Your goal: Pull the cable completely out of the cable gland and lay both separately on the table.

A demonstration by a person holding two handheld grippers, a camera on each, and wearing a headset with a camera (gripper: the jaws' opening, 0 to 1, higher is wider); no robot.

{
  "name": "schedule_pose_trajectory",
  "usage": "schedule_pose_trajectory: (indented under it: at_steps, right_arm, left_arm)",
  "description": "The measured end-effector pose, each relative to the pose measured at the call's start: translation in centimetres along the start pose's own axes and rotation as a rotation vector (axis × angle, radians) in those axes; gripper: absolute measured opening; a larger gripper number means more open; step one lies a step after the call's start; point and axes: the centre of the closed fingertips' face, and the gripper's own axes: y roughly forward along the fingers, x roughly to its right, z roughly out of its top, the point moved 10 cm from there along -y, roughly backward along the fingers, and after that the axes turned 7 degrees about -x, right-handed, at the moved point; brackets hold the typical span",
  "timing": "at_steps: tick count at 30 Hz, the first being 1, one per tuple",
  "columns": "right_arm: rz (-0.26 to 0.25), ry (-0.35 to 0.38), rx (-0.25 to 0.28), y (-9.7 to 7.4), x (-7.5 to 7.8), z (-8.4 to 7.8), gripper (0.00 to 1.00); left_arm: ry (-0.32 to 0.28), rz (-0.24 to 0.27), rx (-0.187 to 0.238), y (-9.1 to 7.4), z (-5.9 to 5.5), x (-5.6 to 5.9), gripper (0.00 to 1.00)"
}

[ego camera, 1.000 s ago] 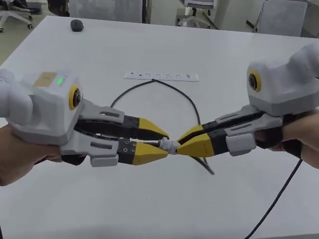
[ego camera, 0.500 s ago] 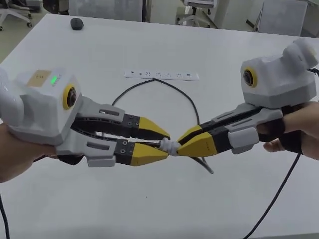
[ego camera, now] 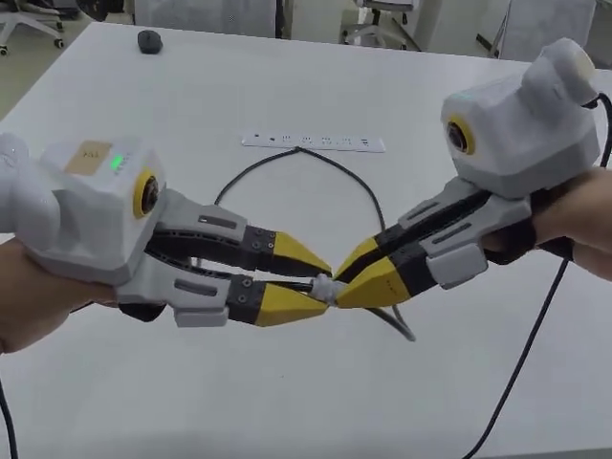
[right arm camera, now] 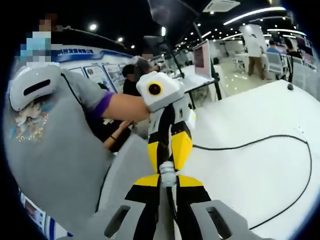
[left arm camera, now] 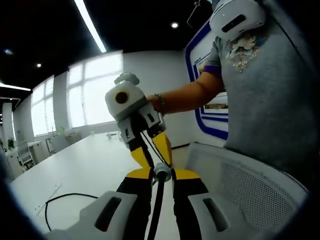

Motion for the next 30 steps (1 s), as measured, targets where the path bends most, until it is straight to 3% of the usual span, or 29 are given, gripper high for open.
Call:
schedule_pose_trajectory:
  at_steps: [8,10,21,25,30]
  right_arm:
    - [-0.218,-0.154,-0.022,0.0,-0.3,0.5,0.05]
    - [-0.236,-0.17,-0.023,0.2,-0.8,0.4,0.05]
    - [-0.211,-0.139,-0.007,0.3,-1.3,0.7,0.05]
    - [-0.2,-0.127,-0.016,0.6,-1.3,0.6,0.05]
    - [-0.184,-0.11,-0.008,0.6,-1.4,0.7,0.05]
  left_arm:
    - [-0.073,0.075,0.026,-0.4,-0.4,-0.9,0.15]
    - [-0.076,0.082,0.027,-0.5,-0.5,-0.9,0.15]
    - [-0.1,0.07,0.043,-0.6,-0.4,-0.6,0.15]
    - [-0.091,0.065,0.022,-0.5,-0.5,-0.5,0.16]
    - [-0.098,0.061,0.03,-0.5,-0.6,-0.4,0.16]
